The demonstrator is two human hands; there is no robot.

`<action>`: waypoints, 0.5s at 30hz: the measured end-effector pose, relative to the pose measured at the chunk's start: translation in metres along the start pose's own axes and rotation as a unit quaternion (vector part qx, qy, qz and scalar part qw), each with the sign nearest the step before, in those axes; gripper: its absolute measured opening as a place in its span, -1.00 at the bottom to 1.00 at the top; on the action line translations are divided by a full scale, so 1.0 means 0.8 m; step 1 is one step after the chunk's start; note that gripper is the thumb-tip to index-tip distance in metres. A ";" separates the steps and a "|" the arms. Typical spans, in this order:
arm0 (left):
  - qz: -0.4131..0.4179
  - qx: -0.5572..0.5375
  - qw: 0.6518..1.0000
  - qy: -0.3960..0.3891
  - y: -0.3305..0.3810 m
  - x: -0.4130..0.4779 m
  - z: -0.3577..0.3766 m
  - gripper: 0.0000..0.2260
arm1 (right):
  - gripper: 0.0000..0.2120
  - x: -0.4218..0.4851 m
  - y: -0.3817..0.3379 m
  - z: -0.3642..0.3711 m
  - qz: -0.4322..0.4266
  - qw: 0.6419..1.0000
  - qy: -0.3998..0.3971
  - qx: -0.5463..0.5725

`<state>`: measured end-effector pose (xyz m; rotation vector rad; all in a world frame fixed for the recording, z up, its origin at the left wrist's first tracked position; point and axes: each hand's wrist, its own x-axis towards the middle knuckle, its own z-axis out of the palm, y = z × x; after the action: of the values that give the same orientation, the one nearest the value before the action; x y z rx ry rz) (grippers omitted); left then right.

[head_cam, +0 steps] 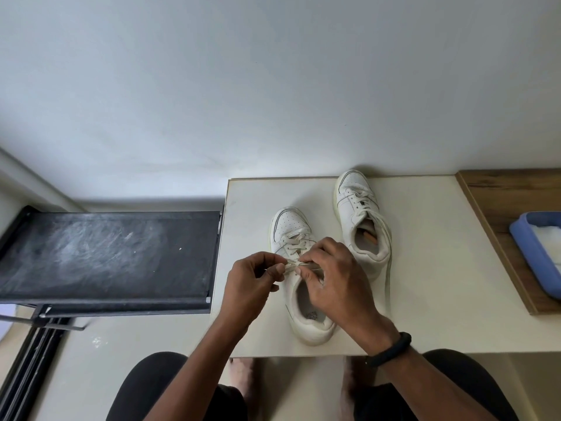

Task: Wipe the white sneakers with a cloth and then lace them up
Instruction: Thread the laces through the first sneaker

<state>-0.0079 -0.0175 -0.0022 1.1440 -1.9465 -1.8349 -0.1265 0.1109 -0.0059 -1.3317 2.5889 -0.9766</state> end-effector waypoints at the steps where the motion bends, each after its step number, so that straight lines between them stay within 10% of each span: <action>1: 0.010 0.013 1.000 0.005 -0.001 0.001 0.001 -0.90 | -0.88 0.001 0.000 0.001 0.006 1.000 0.001 0.004; 15: 0.055 0.031 0.997 0.034 -0.009 0.007 0.017 -0.83 | -0.82 0.010 0.005 0.000 0.180 0.939 -0.032 0.292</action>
<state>-0.0177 -0.0103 -0.0132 1.0790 -1.9979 -1.6701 -0.1342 0.1069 -0.0061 -0.6955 2.1163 -1.4312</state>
